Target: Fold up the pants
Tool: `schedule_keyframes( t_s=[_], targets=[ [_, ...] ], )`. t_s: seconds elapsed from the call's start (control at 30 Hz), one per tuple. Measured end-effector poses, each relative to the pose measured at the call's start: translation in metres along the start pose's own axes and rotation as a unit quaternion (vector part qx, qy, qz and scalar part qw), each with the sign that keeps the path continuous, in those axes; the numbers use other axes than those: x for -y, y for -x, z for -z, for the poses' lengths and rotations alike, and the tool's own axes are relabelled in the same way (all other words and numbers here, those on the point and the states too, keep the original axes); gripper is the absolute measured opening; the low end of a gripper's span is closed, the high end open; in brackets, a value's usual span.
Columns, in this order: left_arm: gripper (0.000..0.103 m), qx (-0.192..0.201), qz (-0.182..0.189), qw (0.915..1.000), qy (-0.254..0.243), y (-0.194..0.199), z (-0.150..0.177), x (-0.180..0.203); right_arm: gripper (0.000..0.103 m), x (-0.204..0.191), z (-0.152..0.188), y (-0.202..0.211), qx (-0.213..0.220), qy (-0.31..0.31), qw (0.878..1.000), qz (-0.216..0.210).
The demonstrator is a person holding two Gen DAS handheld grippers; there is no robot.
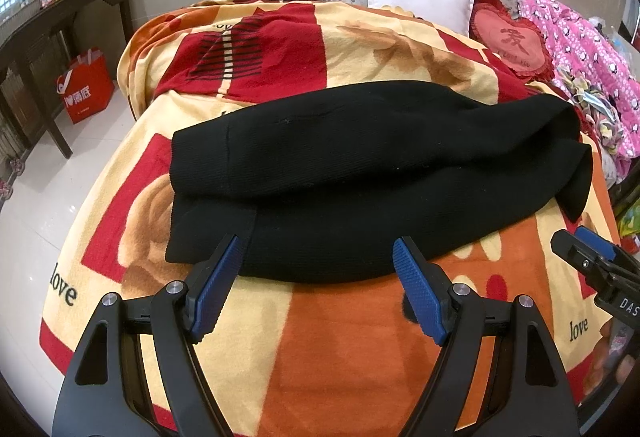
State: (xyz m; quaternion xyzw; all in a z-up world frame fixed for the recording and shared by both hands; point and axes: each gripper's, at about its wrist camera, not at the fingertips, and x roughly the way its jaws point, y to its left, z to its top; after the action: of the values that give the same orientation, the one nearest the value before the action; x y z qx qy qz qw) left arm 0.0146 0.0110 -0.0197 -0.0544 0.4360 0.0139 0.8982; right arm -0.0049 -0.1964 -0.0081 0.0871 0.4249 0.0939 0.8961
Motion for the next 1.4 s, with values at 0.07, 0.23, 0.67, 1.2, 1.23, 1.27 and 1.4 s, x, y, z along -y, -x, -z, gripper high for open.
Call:
schedule_keyframes(
  t_s=[0.07,0.23,0.67,1.2,1.23,1.27,1.4],
  targets=[
    [0.078,0.000,-0.001,1.0000,0.000,0.000,0.000,0.000,0.089,-0.001,0.000,-0.001,-0.001,0.001,1.000,0.000],
    [0.078,-0.002,-0.002,1.0000,0.002,-0.001,-0.001,-0.001,0.089,-0.004,0.000,-0.003,-0.004,0.002,1.000,-0.003],
    [0.079,-0.007,-0.006,0.9998,0.016,-0.005,-0.003,-0.013,0.089,-0.026,-0.005,-0.013,-0.009,0.023,1.000,-0.017],
    [0.078,-0.020,-0.016,0.9990,0.037,-0.020,-0.007,-0.030,0.079,-0.050,-0.023,-0.045,-0.017,0.031,0.998,-0.058],
    [0.078,-0.021,-0.017,0.9989,0.037,-0.021,-0.007,-0.031,0.077,-0.051,-0.024,-0.046,-0.018,0.032,0.998,-0.060],
    [0.078,-0.022,-0.018,0.9989,0.038,-0.022,-0.008,-0.032,0.077,-0.053,-0.026,-0.050,-0.020,0.033,0.997,-0.063],
    [0.079,-0.026,-0.021,0.9988,0.037,-0.028,-0.009,-0.033,0.075,-0.061,-0.034,-0.070,-0.032,0.046,0.997,-0.050]
  ],
)
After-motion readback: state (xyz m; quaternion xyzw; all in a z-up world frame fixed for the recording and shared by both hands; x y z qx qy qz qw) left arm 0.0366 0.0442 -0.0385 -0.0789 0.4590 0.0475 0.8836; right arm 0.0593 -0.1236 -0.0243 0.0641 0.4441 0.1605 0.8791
